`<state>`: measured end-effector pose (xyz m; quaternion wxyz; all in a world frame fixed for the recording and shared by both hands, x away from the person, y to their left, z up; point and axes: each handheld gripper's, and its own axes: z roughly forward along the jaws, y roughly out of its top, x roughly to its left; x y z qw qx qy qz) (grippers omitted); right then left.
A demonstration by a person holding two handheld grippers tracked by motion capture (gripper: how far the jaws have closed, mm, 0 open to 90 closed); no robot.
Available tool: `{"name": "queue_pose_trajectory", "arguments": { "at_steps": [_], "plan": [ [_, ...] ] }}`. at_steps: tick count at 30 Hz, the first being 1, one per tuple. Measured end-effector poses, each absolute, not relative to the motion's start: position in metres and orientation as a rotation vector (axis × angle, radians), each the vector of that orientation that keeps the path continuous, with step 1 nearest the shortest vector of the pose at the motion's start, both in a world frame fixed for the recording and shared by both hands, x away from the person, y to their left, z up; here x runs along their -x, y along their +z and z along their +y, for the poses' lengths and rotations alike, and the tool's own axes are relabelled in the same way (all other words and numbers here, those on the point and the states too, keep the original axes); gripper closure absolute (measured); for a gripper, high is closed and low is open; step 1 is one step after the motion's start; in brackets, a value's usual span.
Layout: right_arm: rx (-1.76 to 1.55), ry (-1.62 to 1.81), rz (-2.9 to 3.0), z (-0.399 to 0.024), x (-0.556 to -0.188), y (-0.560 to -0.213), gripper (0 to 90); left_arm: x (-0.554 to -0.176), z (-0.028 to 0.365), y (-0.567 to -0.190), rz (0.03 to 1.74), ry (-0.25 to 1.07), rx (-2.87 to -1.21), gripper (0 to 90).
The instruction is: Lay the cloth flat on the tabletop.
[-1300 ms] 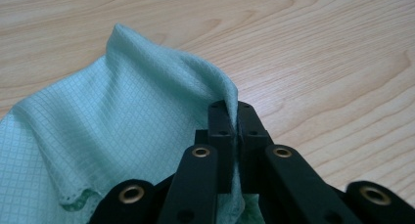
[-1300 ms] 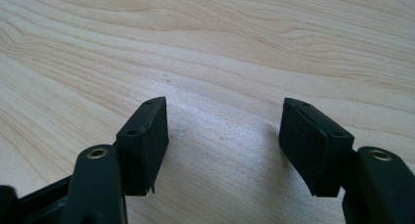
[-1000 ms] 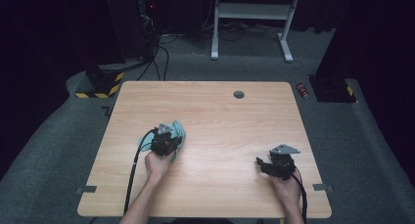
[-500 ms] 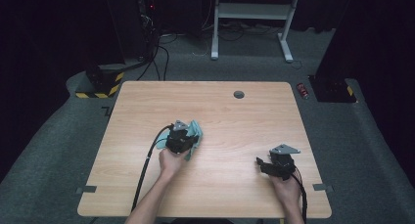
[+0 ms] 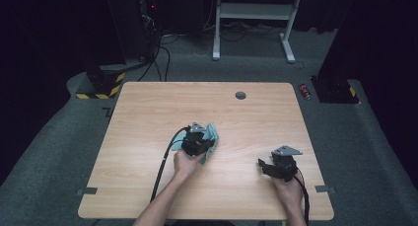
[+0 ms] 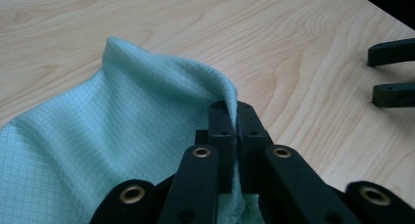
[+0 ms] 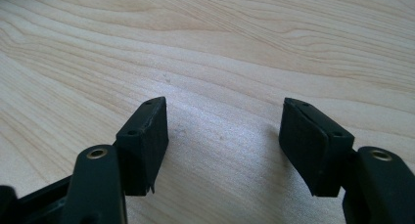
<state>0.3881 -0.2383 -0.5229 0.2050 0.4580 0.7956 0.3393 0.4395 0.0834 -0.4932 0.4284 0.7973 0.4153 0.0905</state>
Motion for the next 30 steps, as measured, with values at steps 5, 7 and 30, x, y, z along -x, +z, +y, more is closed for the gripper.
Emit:
{"name": "queue_pose_trajectory", "arguments": {
  "at_steps": [5,7,30],
  "plan": [
    [-1.276,0.948,2.223,-0.238,-0.388,-0.523,35.1,-0.44,0.067,-0.487,1.001,0.213,-1.985,87.5],
    [-1.275,0.949,2.223,-0.238,-0.388,-0.523,35.1,-0.441,0.061,-0.488,1.0,0.2,-1.989,87.4],
    [-1.263,0.953,2.229,-0.236,-0.387,-0.523,39.9,-0.433,0.057,-0.477,0.943,0.243,-2.038,55.4]
  ]
}}
